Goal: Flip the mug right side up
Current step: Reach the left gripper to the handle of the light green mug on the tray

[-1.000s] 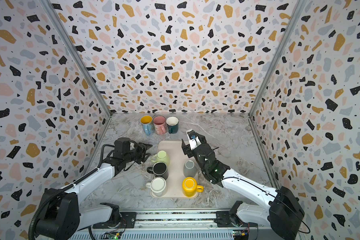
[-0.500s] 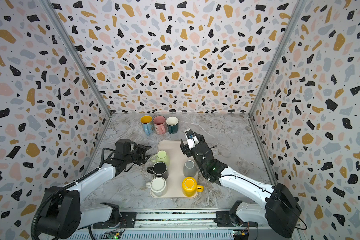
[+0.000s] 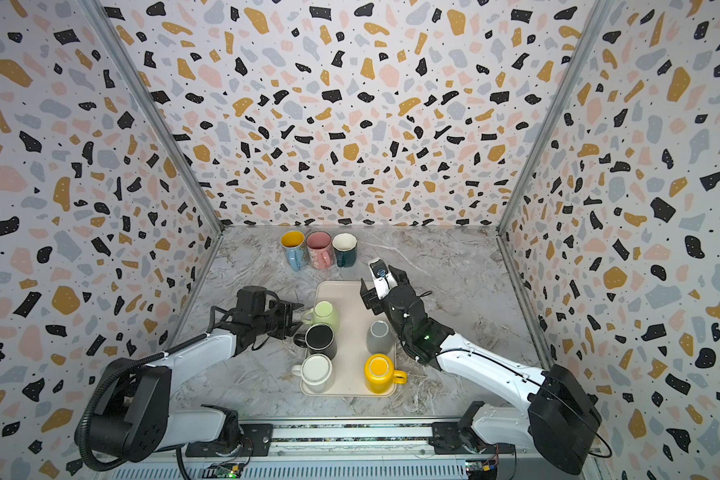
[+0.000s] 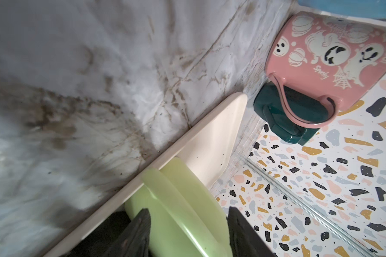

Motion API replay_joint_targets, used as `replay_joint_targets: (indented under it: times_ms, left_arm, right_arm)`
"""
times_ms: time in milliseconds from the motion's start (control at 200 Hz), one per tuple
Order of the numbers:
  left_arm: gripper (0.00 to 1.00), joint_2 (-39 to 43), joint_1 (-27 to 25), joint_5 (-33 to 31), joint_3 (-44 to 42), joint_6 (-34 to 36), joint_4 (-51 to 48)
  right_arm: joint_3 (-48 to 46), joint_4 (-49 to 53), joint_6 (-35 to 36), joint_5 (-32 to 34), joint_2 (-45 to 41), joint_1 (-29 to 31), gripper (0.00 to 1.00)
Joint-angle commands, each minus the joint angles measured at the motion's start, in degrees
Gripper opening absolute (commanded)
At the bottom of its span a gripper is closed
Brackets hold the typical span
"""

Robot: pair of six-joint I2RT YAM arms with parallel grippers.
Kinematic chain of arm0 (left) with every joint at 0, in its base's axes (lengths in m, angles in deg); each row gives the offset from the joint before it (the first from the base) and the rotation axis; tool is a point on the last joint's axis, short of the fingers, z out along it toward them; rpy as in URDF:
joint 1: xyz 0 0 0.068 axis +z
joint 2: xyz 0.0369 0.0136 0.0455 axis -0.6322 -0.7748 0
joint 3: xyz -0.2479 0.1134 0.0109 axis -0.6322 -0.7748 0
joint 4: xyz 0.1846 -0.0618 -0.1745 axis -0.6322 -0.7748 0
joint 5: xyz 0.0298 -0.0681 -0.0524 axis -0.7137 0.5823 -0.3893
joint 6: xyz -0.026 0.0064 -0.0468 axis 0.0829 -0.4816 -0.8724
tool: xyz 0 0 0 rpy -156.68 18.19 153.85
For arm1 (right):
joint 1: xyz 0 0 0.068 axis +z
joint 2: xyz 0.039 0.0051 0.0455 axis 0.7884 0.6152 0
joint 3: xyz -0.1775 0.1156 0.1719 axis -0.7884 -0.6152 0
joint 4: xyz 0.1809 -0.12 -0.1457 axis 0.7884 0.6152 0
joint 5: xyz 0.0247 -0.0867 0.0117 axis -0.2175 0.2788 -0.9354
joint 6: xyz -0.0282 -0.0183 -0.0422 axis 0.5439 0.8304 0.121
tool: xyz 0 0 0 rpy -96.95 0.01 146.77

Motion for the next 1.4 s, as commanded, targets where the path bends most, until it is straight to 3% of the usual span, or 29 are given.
replay_joint_targets:
  times_ms: [0,596,1397]
  left_arm:
    - [0.56,-1.06,0.15,2.24,0.72,-1.11,3.30]
    - [0.54,-6.74,0.17,4.84,2.51,-2.79,10.13]
    - [0.29,-12.31,0.14,6.77,5.42,-2.53,13.08]
  right_arm:
    - [1.20,0.22,-0.69,0.76,-0.09,-0.31,0.82]
    - [1.73,0.67,-1.35,0.65,0.61,-0.57,0.82]
    - [2.96,1.40,-0.88,0.69,1.63,-0.57,0.82]
